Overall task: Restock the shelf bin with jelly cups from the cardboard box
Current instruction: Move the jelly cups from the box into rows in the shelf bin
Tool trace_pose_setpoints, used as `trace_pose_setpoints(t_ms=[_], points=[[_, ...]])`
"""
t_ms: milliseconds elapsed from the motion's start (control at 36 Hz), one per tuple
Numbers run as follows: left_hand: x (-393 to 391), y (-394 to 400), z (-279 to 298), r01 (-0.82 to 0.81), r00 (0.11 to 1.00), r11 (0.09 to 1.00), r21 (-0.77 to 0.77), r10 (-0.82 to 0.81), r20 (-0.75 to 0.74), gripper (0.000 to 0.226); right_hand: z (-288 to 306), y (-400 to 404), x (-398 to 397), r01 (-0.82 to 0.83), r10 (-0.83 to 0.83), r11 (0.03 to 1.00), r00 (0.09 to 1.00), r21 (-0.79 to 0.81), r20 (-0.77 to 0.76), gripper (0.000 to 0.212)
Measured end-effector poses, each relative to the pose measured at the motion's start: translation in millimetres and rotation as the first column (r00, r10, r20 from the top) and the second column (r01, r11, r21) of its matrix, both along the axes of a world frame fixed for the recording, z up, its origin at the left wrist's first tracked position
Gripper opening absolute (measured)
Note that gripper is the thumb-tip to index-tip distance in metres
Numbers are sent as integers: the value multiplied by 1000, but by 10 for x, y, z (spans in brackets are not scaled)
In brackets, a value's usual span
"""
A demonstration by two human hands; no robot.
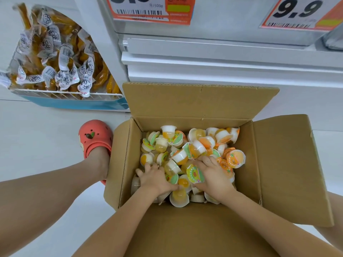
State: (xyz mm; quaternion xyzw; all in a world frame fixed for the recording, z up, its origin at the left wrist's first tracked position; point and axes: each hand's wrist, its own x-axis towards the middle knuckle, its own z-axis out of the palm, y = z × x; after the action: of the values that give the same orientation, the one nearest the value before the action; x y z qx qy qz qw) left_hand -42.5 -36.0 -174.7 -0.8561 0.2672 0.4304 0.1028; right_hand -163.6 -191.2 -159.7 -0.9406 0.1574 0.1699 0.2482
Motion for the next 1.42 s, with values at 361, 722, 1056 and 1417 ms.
trace_pose_setpoints(t_ms=[361, 722, 1056, 1417], points=[[-63, -48, -38, -150, 986, 987, 55, 153, -62, 68, 128, -9, -132, 127, -145, 976, 985, 178, 93, 72], [-187, 175, -65, -230, 970, 956, -181, 241, 39, 54, 124, 54, -228, 142, -168, 964, 981, 226, 101, 70], [-143, 137, 99, -429, 901, 715, -553, 382, -205, 62, 204, 82, -195, 110, -135, 959, 988, 262, 79, 70], [447, -161, 2198, -284, 959, 430, -857, 109, -263, 53, 1954, -259, 313, 83, -163, 968, 926, 237, 341, 64]])
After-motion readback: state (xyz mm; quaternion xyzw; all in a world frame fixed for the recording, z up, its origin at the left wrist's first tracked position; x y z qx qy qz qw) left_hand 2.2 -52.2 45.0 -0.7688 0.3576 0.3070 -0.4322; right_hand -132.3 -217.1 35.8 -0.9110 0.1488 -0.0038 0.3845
